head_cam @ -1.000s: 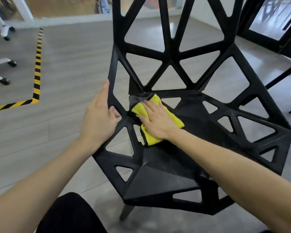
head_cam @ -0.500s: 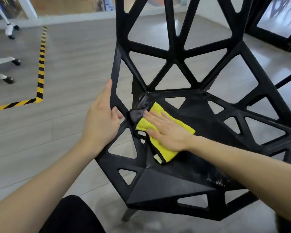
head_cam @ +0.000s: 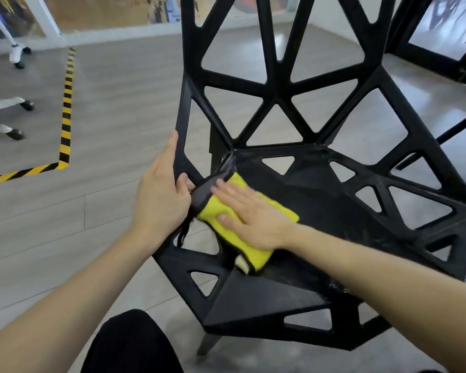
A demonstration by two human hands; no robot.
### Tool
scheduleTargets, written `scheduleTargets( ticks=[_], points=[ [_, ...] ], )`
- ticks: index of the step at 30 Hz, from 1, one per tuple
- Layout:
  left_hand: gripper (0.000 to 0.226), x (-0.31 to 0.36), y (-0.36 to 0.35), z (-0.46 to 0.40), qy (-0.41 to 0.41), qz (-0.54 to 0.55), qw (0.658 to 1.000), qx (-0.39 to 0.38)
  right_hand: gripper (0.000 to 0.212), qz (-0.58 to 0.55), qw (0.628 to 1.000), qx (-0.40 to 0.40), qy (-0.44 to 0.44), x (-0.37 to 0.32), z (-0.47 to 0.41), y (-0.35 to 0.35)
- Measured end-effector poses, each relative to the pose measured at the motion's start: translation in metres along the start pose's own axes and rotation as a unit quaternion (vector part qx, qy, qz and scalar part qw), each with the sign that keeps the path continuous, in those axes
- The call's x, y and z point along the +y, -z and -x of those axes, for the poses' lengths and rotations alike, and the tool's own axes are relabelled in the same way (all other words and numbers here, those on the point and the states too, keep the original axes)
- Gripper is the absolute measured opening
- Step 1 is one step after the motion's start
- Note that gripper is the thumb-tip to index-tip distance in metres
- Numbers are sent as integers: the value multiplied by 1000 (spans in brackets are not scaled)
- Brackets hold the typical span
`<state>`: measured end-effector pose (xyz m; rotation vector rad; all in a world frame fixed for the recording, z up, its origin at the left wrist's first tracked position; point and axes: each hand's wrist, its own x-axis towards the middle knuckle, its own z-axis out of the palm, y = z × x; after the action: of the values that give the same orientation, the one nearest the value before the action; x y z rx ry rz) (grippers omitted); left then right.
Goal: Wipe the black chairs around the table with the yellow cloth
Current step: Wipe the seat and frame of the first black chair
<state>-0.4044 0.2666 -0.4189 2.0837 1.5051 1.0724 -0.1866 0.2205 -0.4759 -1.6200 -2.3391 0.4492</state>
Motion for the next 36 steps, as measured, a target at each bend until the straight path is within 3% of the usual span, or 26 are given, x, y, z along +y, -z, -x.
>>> scheduleTargets(
  ticks=[3,5,8,13,17,20,23,28,32,36],
  points=[
    [86,-3,-3,-3,-3,-6,1000,-7,72,59,984,39,-162,37,-61,9],
    [86,-6,-6,-13,-5,-10,1000,-5,72,64,977,43,-197,42,-83,10],
    [85,1,-11,-26,0,-1,1000,-9,67,26,990,7,-141,14,-53,9],
    [83,4,-11,-30,10,-3,1000,-7,66,22,998,-50,-4,-50,79,6],
    [78,3,-4,-17,22,16,999,-41,84,66,986,-26,-152,-17,9,10],
    [70,4,7,24,73,119,986,-95,76,43,965,19,-257,10,-66,8],
    [63,3,0,46,114,186,975,-45,70,26,973,13,-230,-8,-56,6],
    [61,8,-16,41,86,95,992,14,68,82,989,48,-113,-54,80,-3],
    [60,16,-33,23,92,121,988,1,90,123,973,-56,-187,10,19,42],
    [60,8,-46,2,70,89,994,-11,84,87,972,-30,-216,40,-26,34]
  ],
)
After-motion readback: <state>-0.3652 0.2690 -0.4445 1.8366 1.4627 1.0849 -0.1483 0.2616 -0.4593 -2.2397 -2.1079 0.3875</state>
